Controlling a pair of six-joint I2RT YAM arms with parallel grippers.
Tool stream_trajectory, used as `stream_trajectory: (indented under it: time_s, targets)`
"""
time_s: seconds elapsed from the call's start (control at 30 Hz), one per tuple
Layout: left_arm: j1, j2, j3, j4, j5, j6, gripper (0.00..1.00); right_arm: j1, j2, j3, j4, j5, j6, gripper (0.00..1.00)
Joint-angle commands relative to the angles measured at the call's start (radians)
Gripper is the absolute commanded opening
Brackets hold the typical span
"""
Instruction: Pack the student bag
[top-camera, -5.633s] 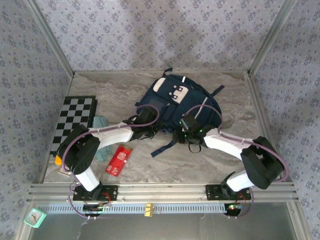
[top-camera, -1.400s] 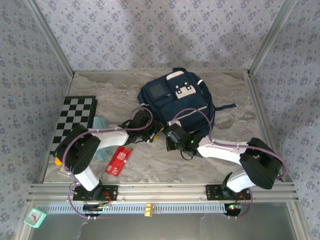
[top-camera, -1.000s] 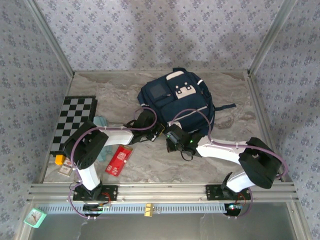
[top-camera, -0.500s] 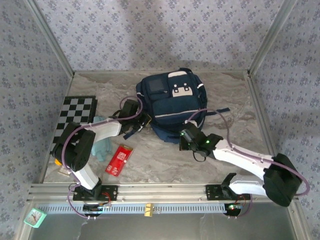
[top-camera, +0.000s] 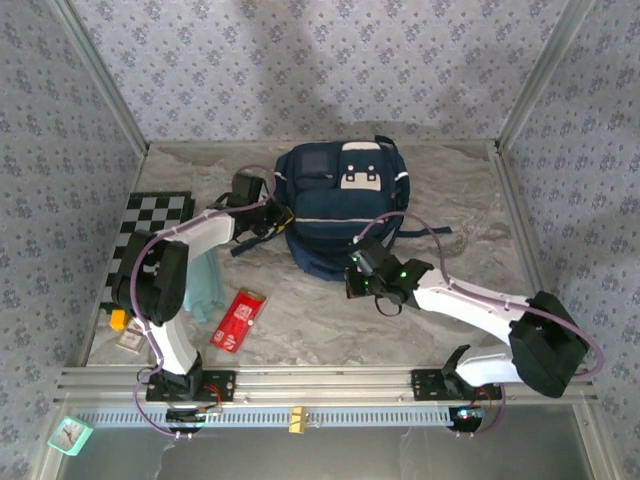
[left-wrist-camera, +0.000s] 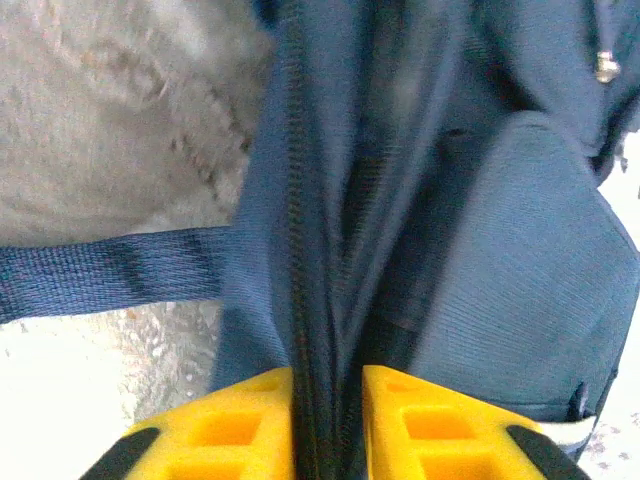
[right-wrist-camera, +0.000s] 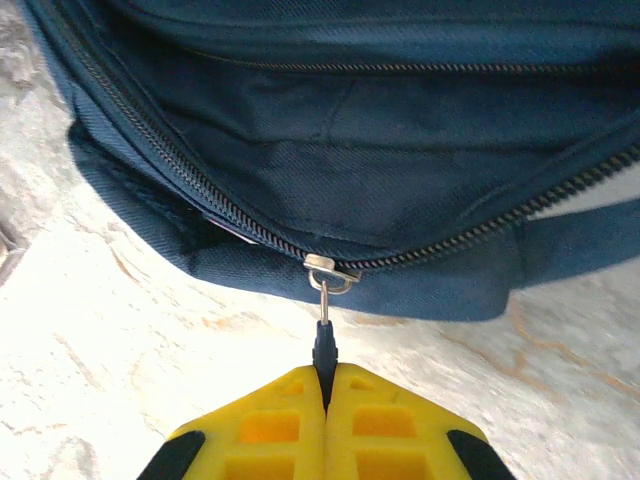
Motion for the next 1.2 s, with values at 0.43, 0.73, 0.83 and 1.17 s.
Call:
stream_trajectory:
  time_s: [0.43, 0.73, 0.83, 1.17]
  targets:
    - [-0.18, -0.134, -0.178, 0.096, -0.055, -0.227, 0.59, -0.012, 0.104, -0.007, 0.083, 0.019, -0.035, 0.0]
    - [-0.207, -0.068, -0.153, 0.079, -0.092, -0.238, 0.33, -0.047, 0.141, 0.008, 0.127, 0.007, -0.069, 0.0]
    - [-0.212, -0.065, -0.158, 0.081, -0.087, -0.239, 0.18, -0.059, 0.161, 0.006, 0.165, -0.02, -0.093, 0.05]
    - [-0.229, -0.073, -0.148, 0.059, -0.09, -0.222, 0.0, -0.092, 0.24, 0.053, 0.202, -0.016, -0.127, 0.21]
